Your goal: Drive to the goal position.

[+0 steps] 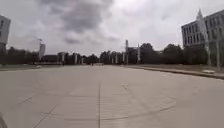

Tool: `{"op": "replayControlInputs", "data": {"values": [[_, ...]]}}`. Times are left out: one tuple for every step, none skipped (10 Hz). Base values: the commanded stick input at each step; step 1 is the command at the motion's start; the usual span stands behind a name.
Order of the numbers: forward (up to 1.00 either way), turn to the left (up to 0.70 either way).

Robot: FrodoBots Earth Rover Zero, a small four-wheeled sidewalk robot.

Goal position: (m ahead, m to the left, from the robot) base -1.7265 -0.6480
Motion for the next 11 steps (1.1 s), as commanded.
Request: {"op": "replayControlInputs", "data": {"values": [[0.7, 0.0], [0.7, 0.0], [0.7, 0.0], [0.7, 0.0], [0.7, 0.0], [0.7, 0.0], [0.7, 0.0], [0.7, 0.0], [0.7, 0.0], [0.7, 0.0], [0.7, 0.0]]}}
